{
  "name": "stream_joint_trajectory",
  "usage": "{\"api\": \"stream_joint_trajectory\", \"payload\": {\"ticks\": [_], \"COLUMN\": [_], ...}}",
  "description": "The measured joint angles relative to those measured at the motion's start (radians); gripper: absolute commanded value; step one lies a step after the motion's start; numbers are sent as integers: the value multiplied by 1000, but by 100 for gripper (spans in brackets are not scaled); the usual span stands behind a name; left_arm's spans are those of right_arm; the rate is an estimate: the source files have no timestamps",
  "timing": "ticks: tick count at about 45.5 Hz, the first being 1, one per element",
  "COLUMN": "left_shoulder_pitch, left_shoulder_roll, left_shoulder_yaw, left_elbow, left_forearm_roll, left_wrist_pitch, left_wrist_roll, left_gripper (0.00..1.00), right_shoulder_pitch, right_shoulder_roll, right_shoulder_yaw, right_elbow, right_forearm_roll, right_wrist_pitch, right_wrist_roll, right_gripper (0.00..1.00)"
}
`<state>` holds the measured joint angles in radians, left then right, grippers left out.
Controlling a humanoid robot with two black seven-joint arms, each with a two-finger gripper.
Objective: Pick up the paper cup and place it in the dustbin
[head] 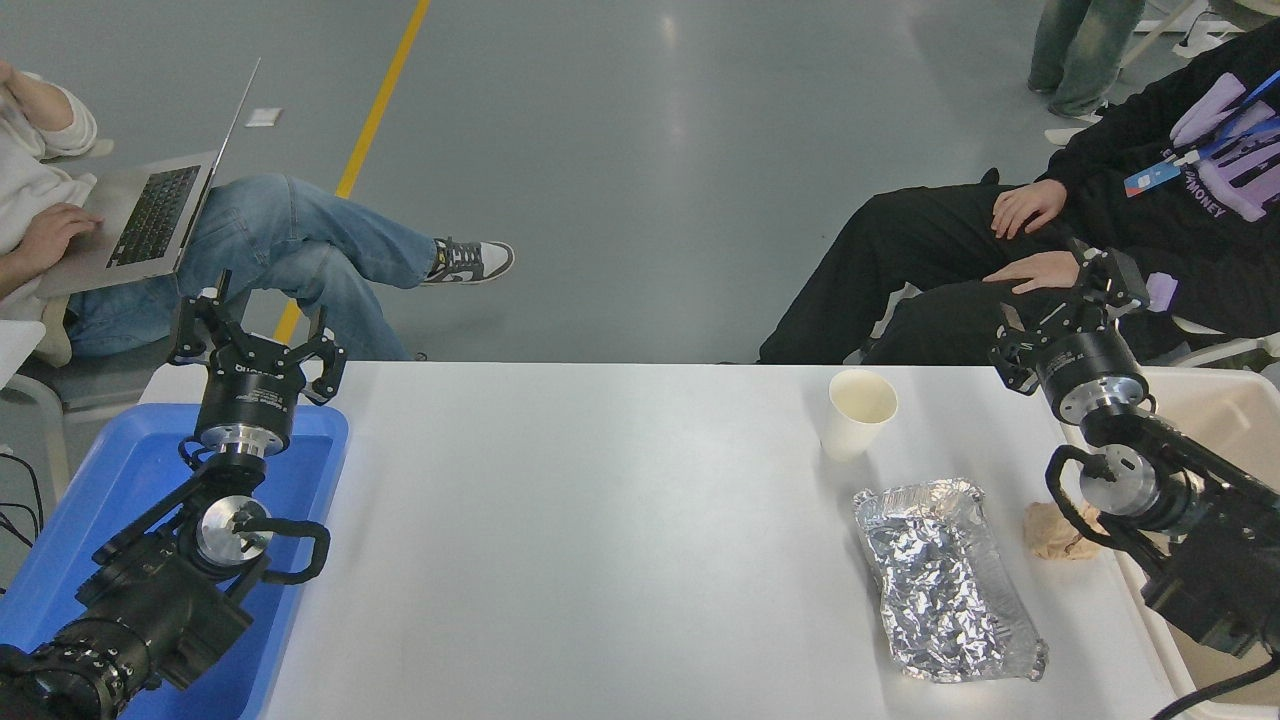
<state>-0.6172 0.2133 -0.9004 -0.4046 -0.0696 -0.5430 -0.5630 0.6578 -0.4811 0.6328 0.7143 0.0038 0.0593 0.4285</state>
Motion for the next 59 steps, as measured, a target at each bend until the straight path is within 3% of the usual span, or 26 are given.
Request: {"api": "stream_joint_trajectory", "payload": {"ticks": [16,34,41,48,54,59], "left_shoulder_pitch": [0,0,-1,-1,-1,-1], "left_shoulder_roll": [0,0,0,0,0,0], "left_shoulder_yaw": [0,0,0,0,0,0], "left_elbow": [0,0,0,0,0,0], "left_forearm_roll": [0,1,1,1,1,0], "left_wrist_pitch": [0,0,0,0,0,0], "left_wrist_roll": [0,0,0,0,0,0], "left_gripper": [99,99,99,99,99,99], "right_shoulder_pitch": [287,712,905,1086,1203,1281], "right_shoulder_roll": [-178,-235,-206,-134,-68,-16], "right_shoulder_yaw": [-652,-1429,-1668,-1843,-1930,-1965], "right_elbow": [67,165,232,272,296,334], "right_forearm_roll": [16,23,23,17,2,-8], "right_wrist_pitch": [0,23,122,331,505,593], "right_wrist_roll": [1,1,-1,-7,-56,-173], "right_gripper": [100,100,100,100,100,100]}}
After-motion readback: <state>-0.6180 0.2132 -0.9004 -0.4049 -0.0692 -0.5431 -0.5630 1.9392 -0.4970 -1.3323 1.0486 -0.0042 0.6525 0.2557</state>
